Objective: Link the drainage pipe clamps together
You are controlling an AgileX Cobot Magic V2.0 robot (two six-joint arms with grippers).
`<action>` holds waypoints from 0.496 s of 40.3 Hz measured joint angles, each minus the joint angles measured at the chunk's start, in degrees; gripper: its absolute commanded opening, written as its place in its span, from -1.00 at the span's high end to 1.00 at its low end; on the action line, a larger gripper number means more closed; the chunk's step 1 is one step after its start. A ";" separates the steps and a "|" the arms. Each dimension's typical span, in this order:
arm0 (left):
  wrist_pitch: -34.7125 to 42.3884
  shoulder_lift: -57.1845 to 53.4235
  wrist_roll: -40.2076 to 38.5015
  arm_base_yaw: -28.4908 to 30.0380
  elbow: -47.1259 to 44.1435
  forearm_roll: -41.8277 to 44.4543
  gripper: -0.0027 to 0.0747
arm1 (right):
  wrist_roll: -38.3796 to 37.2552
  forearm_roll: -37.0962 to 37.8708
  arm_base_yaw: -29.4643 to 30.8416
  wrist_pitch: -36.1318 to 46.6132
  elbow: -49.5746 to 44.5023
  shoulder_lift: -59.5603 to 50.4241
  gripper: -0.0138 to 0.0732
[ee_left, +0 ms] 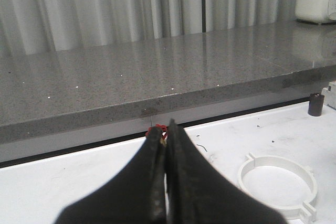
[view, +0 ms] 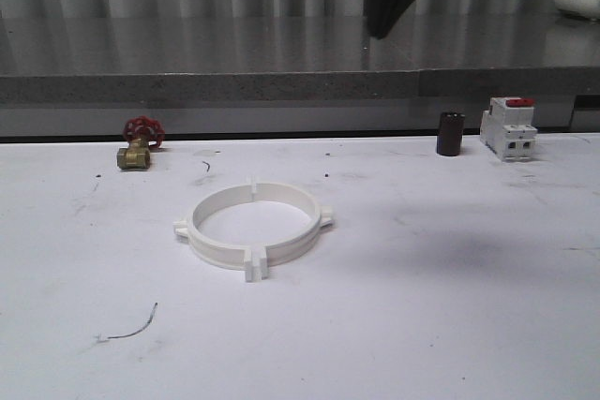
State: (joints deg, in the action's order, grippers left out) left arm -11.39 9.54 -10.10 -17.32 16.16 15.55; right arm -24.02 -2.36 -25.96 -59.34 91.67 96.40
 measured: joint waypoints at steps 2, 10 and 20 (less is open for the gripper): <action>0.00 0.00 0.00 0.00 0.00 0.00 0.98 | 1.35 0.00 1.45 -0.03 -1.75 -2.43 0.83; 0.00 0.00 0.00 0.00 0.00 0.00 0.98 | 6.09 0.51 6.70 0.54 -14.22 -14.27 0.83; 0.00 0.00 0.00 0.00 0.00 0.00 0.98 | 7.76 6.54 8.63 9.01 -37.25 -33.99 0.83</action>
State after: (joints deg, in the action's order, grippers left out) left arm -11.39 9.54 -10.10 -17.32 16.16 15.55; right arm -16.27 4.18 -17.32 -50.32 54.42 62.42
